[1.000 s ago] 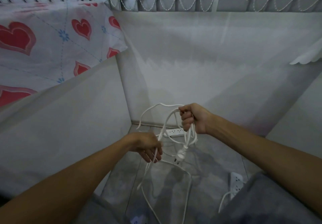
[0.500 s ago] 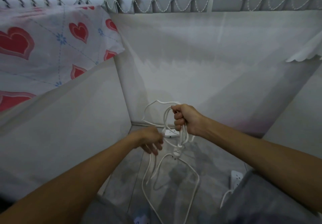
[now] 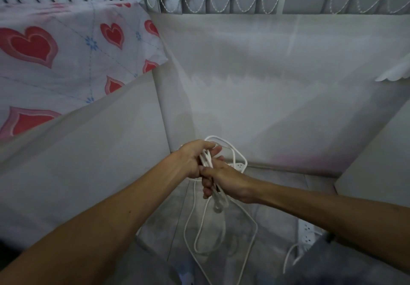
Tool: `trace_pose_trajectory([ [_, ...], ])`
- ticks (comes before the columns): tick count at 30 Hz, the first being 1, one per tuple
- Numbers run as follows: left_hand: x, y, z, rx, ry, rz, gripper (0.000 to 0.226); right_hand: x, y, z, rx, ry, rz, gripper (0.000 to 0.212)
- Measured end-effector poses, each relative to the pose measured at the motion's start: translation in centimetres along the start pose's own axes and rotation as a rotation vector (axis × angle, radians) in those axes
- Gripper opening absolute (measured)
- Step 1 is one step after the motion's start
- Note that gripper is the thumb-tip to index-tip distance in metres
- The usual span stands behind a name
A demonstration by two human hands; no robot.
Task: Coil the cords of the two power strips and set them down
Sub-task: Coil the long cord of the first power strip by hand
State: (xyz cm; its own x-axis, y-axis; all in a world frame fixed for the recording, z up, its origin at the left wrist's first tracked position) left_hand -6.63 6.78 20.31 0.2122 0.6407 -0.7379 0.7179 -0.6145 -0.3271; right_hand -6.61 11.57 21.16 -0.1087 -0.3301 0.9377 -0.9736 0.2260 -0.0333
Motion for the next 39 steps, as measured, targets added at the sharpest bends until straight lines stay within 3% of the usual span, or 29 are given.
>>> trace_pose_trajectory([
  [3,-1.3,0.5,0.3,-0.017,-0.082,0.036,0.03,1.7,0.2,-0.4,0.037,0.024,-0.254,0.021],
  [5,-3.0,1.4,0.6,-0.038,-0.179,0.125,0.028,3.1,0.5,-0.4,0.055,0.046,-0.642,0.031],
  [7,-4.2,2.1,0.4,-0.019,-0.245,0.204,0.024,4.8,2.3,-0.2,-0.07,0.102,-0.991,0.035],
  [10,-4.2,2.2,-0.2,0.072,-0.226,0.441,0.023,7.3,7.7,-0.1,-0.437,0.185,-0.941,0.038],
  [12,-3.6,2.2,-0.8,0.104,-0.193,0.637,0.021,7.4,10.3,0.3,-0.557,0.224,-0.904,0.05],
  [15,-3.3,2.3,-1.6,0.186,-0.163,0.876,0.025,6.5,10.9,1.8,-0.452,0.223,-0.976,0.115],
  [17,-2.8,2.1,-2.3,0.295,-0.127,1.016,0.028,6.2,10.1,1.9,-0.338,0.281,-1.023,0.131],
  [19,-2.1,1.8,-2.9,0.382,-0.089,1.105,0.032,5.7,8.9,1.7,-0.218,0.327,-1.071,0.126],
  [23,-2.1,1.1,-3.9,0.434,-0.126,1.23,0.033,5.4,6.2,0.9,-0.096,0.501,-1.209,0.091],
  [29,-4.4,0.9,-4.9,0.398,-0.233,1.108,0.038,7.4,5.3,-0.5,-0.17,0.632,-1.076,0.044],
  [34,-4.7,1.0,-5.4,0.398,-0.248,1.035,0.052,6.7,5.1,-0.4,-0.177,0.587,-0.941,0.025],
  [39,-7.2,1.3,-5.0,0.263,-0.389,0.755,0.05,7.4,6.7,0.7,-0.219,0.437,-0.526,0.015],
])
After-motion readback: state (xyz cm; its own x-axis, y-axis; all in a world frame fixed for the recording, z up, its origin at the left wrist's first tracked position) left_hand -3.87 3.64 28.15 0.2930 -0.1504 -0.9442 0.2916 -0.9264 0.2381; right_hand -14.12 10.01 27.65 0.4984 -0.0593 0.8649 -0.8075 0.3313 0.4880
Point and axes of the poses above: each hand's wrist, its own z-axis towards the middle knuckle, its own y-axis out of the back of the hand, x = y × z, the point moved 10 cm from there along z, towards the middle knuckle, and after that the axes turned 8 degrees about -y, right-handed, at the moved point
